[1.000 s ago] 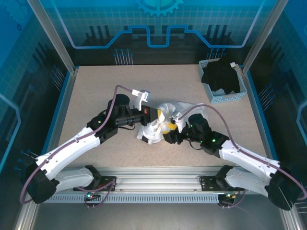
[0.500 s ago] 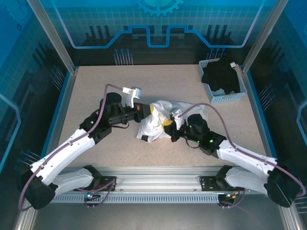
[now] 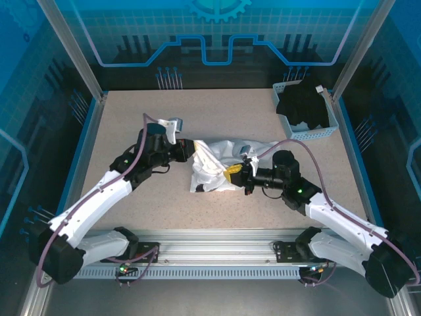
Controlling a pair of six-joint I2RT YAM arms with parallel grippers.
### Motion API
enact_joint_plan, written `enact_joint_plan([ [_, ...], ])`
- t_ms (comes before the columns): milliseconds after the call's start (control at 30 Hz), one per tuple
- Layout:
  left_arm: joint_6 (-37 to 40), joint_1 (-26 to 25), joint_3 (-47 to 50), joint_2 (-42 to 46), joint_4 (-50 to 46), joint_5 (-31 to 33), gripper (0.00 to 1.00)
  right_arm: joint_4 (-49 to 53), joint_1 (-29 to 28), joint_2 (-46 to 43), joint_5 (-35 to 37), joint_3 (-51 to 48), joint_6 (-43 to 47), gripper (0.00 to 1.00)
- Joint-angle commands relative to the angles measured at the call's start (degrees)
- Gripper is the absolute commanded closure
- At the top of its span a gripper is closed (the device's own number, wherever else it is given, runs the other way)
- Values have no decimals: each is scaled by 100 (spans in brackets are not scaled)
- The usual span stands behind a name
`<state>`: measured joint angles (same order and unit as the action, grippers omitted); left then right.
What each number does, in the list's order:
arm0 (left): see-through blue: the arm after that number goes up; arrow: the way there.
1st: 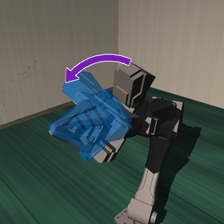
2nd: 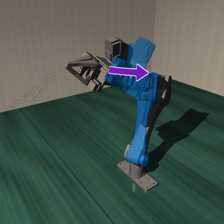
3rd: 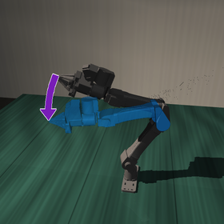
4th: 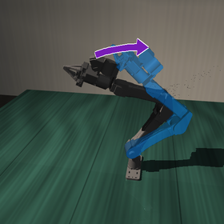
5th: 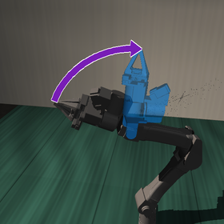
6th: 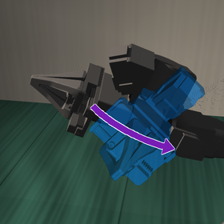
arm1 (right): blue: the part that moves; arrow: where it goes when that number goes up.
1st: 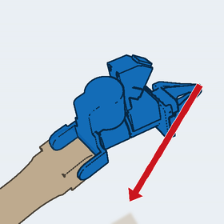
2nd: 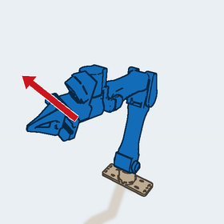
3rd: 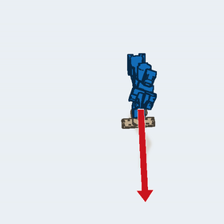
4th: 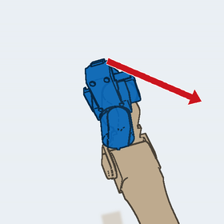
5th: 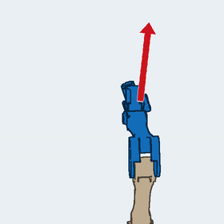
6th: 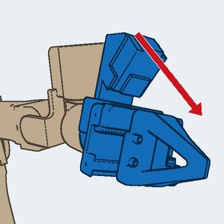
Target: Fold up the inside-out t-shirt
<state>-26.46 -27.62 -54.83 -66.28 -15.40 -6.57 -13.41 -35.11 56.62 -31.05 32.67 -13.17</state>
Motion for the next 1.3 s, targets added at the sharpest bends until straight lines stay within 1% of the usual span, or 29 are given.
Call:
enact_joint_plan([
  [0,394,55,-138,-272,-486,393,77,-520,49,230,-533,226,-226,100],
  [100,415,52,7,-156,-667,620,65,-651,49,388,-508,250,-305,100],
  [200,255,24,373,374,-660,658,50,-661,48,455,-404,251,-304,100],
  [267,130,-118,656,842,-654,648,41,-638,53,498,-350,261,-292,100],
  [333,-40,-350,860,1207,-615,540,36,-572,57,525,-332,302,-259,100],
  [400,-314,-549,1078,1394,-328,117,35,-558,58,543,-293,311,-243,100],
  [467,-659,-656,1290,1332,205,-561,35,-558,57,543,-281,303,-222,100],
  [500,-785,-678,1335,1240,414,-800,35,-558,57,548,-256,302,-214,100],
  [533,-852,-712,1359,1129,607,-979,36,-558,57,567,-229,302,-208,100],
  [633,-904,-751,1409,851,1071,-1174,37,-531,57,638,-278,346,-203,100],
  [733,-905,-753,1347,574,1408,-1358,40,-548,53,632,-263,316,-221,100],
  [1000,-865,-745,1159,-53,1780,-1619,57,-407,53,494,-150,267,-136,100],
  [1067,-825,-747,1136,-120,1830,-1628,67,-344,57,456,-119,278,-88,100],
  [1167,-694,-742,1085,-107,1814,-1586,87,-236,67,399,-62,315,3,100],
  [1233,-505,-719,1012,4,1618,-1496,98,111,81,340,25,386,128,100],
  [1267,-387,-706,966,101,1489,-1444,100,301,84,288,111,443,245,100],
])
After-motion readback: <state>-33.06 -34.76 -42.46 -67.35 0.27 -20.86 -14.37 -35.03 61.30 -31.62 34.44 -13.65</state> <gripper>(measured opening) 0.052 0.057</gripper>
